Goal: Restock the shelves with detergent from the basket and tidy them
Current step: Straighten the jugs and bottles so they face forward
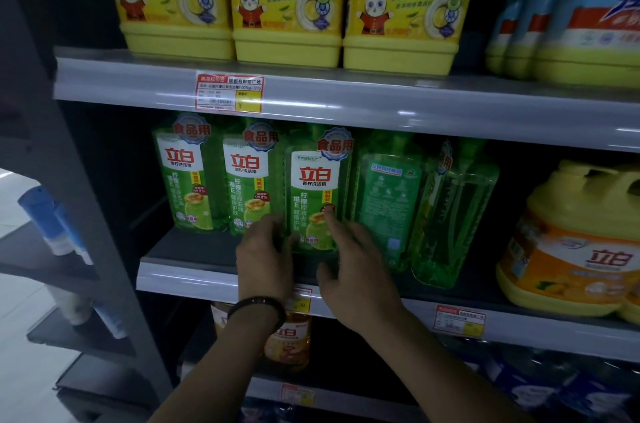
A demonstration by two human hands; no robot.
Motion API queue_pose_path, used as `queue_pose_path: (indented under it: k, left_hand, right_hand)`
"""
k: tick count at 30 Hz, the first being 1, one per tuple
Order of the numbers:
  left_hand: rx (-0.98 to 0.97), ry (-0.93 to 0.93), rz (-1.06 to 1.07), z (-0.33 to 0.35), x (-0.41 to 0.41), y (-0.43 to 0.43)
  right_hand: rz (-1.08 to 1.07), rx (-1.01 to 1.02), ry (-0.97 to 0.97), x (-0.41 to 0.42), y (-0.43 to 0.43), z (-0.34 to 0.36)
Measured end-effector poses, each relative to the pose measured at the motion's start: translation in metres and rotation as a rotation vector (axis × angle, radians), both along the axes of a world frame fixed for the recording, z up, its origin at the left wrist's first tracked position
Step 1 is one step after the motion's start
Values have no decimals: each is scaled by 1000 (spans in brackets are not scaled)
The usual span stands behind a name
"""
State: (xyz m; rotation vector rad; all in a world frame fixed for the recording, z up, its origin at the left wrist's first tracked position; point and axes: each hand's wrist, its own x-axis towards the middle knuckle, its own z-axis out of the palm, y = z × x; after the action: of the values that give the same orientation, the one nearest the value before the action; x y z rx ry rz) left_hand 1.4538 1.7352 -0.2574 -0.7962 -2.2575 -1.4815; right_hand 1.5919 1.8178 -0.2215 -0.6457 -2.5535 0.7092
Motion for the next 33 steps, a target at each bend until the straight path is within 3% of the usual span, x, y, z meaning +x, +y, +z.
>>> queue_pose_path:
  k: [6, 17, 22, 28, 33]
  left_hand:
    - [-50, -53, 73, 2, -1, 12]
    - [-43, -50, 117, 4, 5, 15]
    - [-196, -31, -35, 13, 10, 4]
    - [-43, -63, -191, 51, 51, -7]
    - [-95, -139, -390, 54, 105, 12]
  right_hand:
    - [-26, 23, -173, -9, -2, 4]
    - [14, -166, -60, -20, 11, 5]
    - [33, -344, 126, 26, 2, 15]
    - [-167, -408, 307, 94, 13, 30]
    - [-240, -564, 306, 109, 21, 29]
